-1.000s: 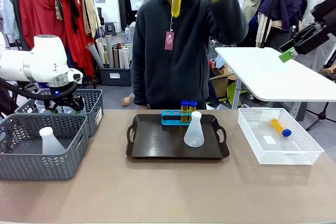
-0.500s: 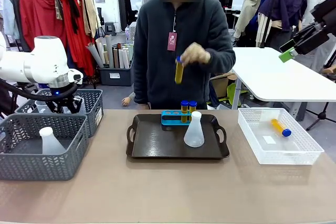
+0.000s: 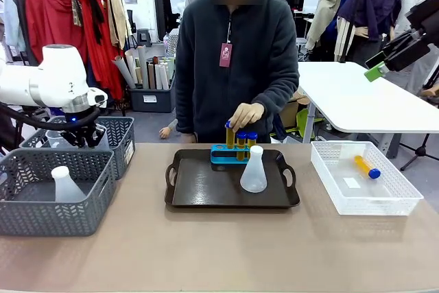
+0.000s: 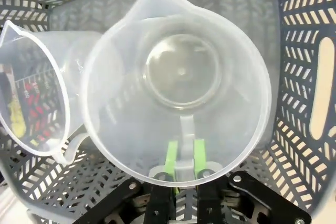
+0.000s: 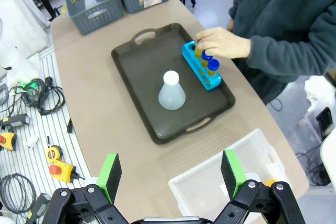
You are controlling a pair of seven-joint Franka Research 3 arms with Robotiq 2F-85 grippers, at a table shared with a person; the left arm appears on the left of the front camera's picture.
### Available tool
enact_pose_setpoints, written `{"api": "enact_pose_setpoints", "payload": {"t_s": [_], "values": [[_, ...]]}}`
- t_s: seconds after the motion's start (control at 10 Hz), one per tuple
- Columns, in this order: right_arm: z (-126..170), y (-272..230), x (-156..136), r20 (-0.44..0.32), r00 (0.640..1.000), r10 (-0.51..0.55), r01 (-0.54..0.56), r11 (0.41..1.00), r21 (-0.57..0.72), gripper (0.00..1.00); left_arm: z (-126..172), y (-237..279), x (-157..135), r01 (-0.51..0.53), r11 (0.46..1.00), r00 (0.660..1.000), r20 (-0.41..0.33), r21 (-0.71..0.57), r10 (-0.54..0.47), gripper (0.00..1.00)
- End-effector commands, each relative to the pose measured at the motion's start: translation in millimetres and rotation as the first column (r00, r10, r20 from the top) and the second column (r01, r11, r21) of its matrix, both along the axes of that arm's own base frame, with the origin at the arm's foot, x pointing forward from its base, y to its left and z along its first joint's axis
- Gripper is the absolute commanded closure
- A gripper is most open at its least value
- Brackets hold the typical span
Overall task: Prepare the laboratory tools.
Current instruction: Pick up one Large Measuring Cup and place it on the Handle tray.
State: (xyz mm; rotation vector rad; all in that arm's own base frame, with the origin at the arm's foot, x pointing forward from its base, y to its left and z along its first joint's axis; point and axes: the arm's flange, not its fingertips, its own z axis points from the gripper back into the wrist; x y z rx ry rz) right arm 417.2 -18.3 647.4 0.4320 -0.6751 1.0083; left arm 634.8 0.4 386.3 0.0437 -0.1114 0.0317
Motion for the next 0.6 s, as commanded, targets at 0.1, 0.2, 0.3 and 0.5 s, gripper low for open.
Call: {"api": "enact_pose_setpoints", "payload": {"t_s": [0.1,0.2,0.3,0.5], "values": [[1,1,1,0.005,1.0,0.006,-0.006,1.0,0.017,0.0,32,0,-14,0.015,0.999,1.0,0.027,-0.028,-0.014,1.0],[1,1,1,0.005,1.0,0.006,-0.006,1.0,0.017,0.0,54,-4,-16,0.017,1.0,1.0,0.022,-0.022,-0.016,1.0],[1,1,1,0.005,1.0,0.006,-0.006,1.0,0.017,0.0,82,-9,-21,0.035,0.999,0.999,0.024,-0.005,-0.035,1.0],[1,1,1,0.005,1.0,0.006,-0.006,1.0,0.017,0.0,146,-23,-30,0.09,0.996,0.995,0.041,0.011,-0.091,1.0]]}}
